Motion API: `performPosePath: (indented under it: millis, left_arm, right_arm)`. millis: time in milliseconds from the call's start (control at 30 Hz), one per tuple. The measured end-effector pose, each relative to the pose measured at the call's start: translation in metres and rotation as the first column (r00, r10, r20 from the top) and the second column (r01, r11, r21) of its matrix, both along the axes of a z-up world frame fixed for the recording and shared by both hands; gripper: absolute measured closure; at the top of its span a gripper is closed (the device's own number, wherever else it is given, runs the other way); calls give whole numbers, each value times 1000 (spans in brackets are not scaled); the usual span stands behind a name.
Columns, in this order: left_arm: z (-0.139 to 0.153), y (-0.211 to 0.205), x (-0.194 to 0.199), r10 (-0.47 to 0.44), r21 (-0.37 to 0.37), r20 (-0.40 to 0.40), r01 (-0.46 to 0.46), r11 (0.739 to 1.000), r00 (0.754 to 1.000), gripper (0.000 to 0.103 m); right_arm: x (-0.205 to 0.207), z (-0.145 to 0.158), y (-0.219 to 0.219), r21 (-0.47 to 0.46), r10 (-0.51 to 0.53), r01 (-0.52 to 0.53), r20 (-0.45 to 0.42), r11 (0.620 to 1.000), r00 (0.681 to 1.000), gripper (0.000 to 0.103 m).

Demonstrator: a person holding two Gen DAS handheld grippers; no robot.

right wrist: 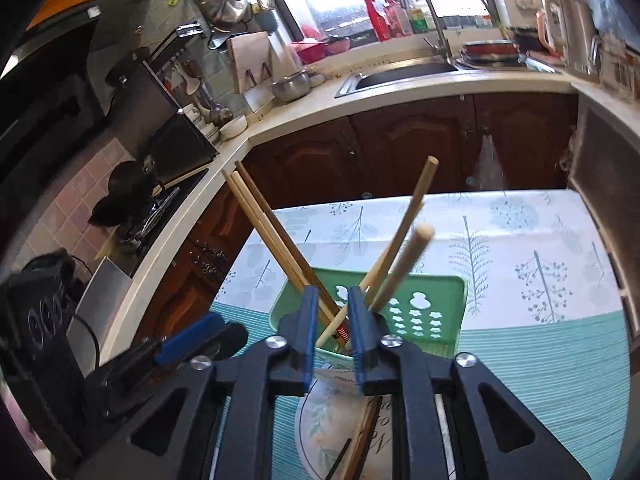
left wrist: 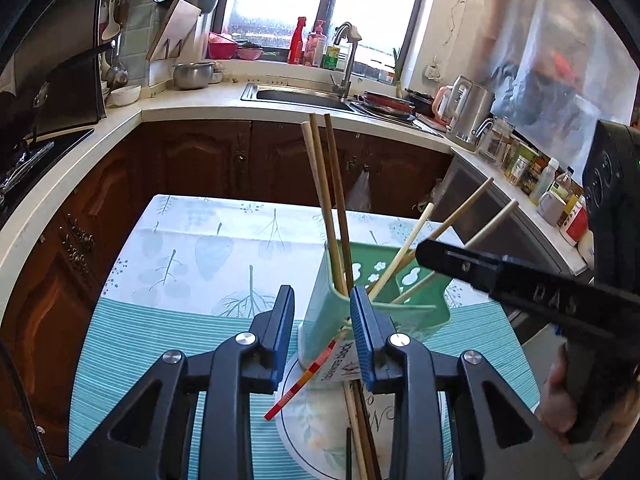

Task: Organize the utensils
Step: 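Lift the chopsticks over the green holder and lower them in with both grippers, then grasp a red-banded chopstick with the left gripper and lift it over the holder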

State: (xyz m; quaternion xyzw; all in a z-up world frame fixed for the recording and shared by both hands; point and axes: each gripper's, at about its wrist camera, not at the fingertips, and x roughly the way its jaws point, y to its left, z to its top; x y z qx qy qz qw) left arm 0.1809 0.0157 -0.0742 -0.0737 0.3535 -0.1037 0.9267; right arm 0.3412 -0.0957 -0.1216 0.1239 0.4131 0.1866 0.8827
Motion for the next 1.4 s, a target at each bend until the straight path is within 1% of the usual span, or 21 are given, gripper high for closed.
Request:
performPosePath:
  millis: [67, 133, 200, 300, 367, 533, 633, 700, 733, 767, 833, 900, 1033, 1133, 1233, 1400]
  left_arm:
    - [-5, 3, 0, 5, 6, -9, -5, 1000, 1000, 75]
    - [-12, 5, 1, -3, 2, -40, 3, 1000, 999, 75]
    - [-21, 6, 2, -22, 5, -83, 23, 1000, 996, 74]
    - [-38, 8, 3, -63, 39, -142, 70, 997, 988, 71]
    - [-50, 8, 2, -94, 50, -178, 104, 993, 980, 63]
    - [-75, 5, 3, -139, 82, -227, 161, 984, 964, 63]
    - [-87, -1, 7, -176, 110, -255, 209, 972, 951, 63]
    - [-93, -4, 9, -189, 128, -269, 229, 965, 944, 71]
    - [-96, -6, 9, -194, 141, -276, 239, 961, 941, 84]
    - [-101, -7, 8, -195, 158, -287, 248, 956, 938, 92]
    - [-103, -7, 8, -194, 171, -292, 251, 953, 937, 93]
    - [-104, -8, 2, -193, 202, -288, 257, 945, 938, 94]
    - [-105, -8, -15, -206, 258, -297, 286, 923, 932, 96]
    - [-103, -3, -28, -218, 254, -313, 303, 918, 924, 97]
    - [-92, 1, -45, -225, 252, -291, 301, 920, 930, 100]
    - [-71, 6, -63, -238, 208, -243, 291, 934, 940, 100]
  right_arm:
    - [1, 0, -5, 18, -5, 5, -8, 1000, 1000, 83]
    - [2, -2, -7, 15, -5, 5, -11, 1000, 1000, 83]
    - [3, -2, -7, 6, 2, -2, -4, 1000, 1000, 82]
    - [-5, 0, -12, 12, 8, -7, -5, 1000, 1000, 80]
    - [-9, 1, -14, 20, 9, -9, -2, 1000, 1000, 80]
    - [-25, 2, -12, 21, 30, -30, -4, 999, 1000, 80]
    - [-34, -2, -11, 30, 38, -37, -17, 999, 999, 80]
    - [-40, -6, -11, 33, 40, -39, -24, 999, 999, 80]
    - [-42, -10, -11, 36, 42, -41, -29, 999, 999, 80]
    - [-45, -13, -11, 38, 46, -44, -36, 998, 998, 80]
    - [-50, -20, -11, 34, 49, -47, -47, 998, 998, 80]
    - [-53, -26, -10, 32, 52, -51, -55, 998, 997, 80]
    - [-58, -37, -10, 39, 57, -54, -70, 998, 996, 80]
    - [-62, -42, -11, 46, 61, -57, -78, 997, 995, 80]
    - [-66, -46, -12, 79, 75, -68, -94, 995, 993, 80]
    - [-72, -55, -5, 161, 123, -100, -144, 982, 982, 80]
